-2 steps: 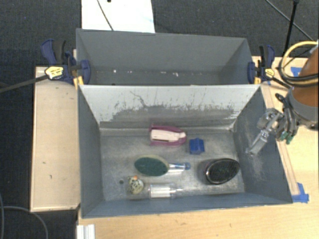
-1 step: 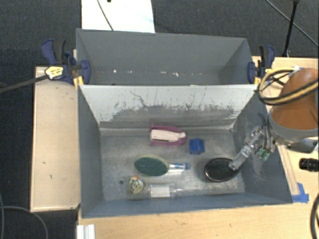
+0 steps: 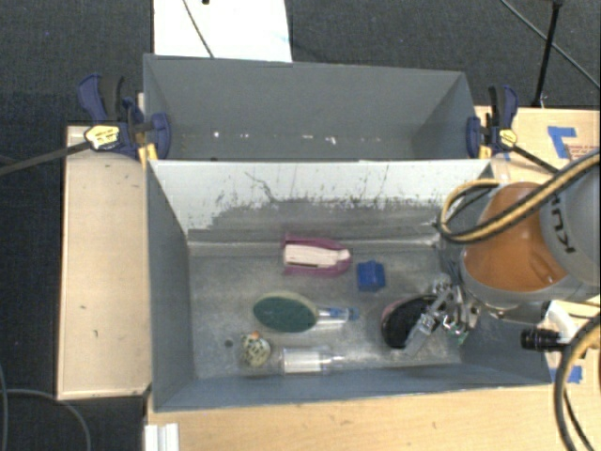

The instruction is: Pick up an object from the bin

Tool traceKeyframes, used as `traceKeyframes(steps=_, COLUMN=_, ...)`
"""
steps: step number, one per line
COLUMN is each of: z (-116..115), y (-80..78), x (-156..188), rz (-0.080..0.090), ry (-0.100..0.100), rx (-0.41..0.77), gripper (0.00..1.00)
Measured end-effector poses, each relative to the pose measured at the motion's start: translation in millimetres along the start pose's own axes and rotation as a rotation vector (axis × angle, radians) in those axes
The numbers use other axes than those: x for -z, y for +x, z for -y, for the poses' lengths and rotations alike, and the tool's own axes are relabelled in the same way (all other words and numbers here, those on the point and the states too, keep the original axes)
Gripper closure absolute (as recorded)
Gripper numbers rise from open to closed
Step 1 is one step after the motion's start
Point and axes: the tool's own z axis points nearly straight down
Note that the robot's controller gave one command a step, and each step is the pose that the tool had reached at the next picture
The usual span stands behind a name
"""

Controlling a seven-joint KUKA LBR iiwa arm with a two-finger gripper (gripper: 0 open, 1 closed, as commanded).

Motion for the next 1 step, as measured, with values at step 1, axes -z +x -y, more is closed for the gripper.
traceKeyframes(steps=1, z=-0.4, y=-3.0, x=2.5, rz=0.01, ry=-0.003, rx=-0.002, gripper=1.0)
